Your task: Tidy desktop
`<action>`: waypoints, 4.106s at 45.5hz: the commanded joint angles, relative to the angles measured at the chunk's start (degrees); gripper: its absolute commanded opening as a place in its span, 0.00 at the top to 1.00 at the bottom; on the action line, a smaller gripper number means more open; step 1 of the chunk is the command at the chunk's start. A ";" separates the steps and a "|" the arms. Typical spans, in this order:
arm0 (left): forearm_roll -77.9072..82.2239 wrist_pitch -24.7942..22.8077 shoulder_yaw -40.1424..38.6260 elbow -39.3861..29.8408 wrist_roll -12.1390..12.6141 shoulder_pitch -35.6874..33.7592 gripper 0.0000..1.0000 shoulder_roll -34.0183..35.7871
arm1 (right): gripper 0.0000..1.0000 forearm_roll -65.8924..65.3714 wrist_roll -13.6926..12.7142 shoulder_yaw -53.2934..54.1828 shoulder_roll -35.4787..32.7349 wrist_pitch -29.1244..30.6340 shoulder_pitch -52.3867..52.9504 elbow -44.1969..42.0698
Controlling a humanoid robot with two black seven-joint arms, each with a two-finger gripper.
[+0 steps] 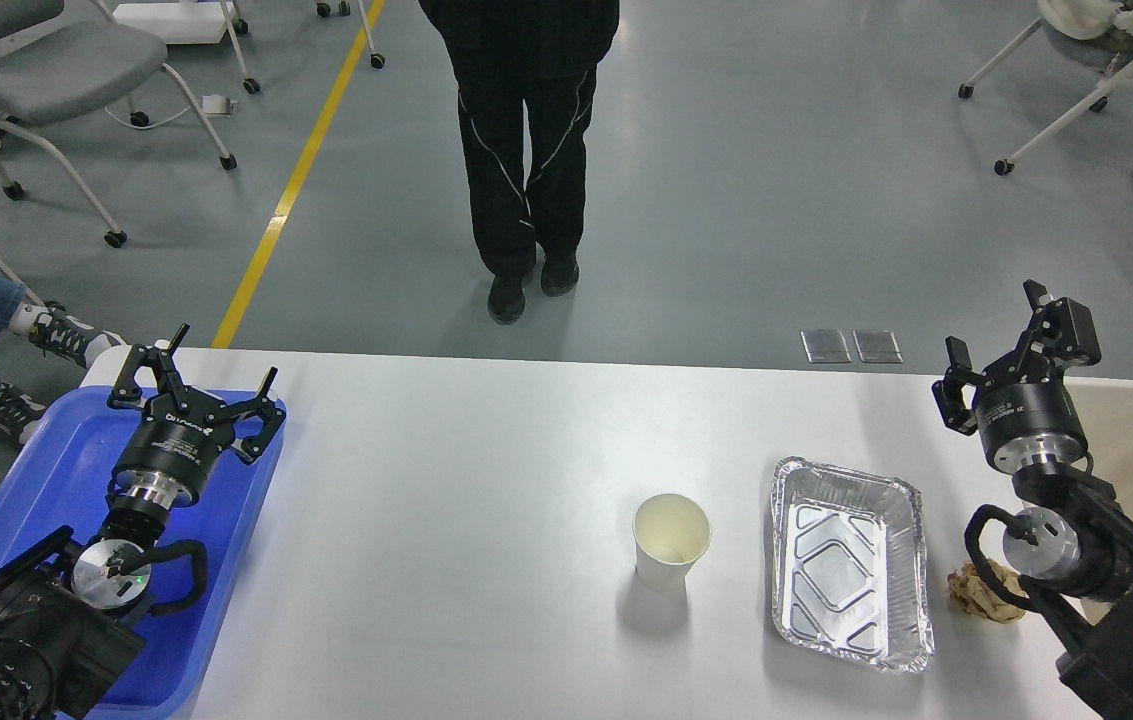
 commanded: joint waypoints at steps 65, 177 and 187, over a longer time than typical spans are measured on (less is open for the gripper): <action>0.00 0.00 0.00 0.00 0.00 0.00 0.00 0.00 | 0.00 -0.88 -2.98 -40.00 -13.78 -3.07 21.43 -1.42; 0.00 0.00 0.00 0.00 0.00 0.00 0.00 0.00 | 0.60 -12.39 -16.52 -117.81 14.42 -4.21 53.18 11.95; 0.00 0.00 0.00 0.00 0.00 0.00 0.00 0.00 | 1.00 -12.39 -16.08 -119.66 14.51 -4.21 53.36 11.95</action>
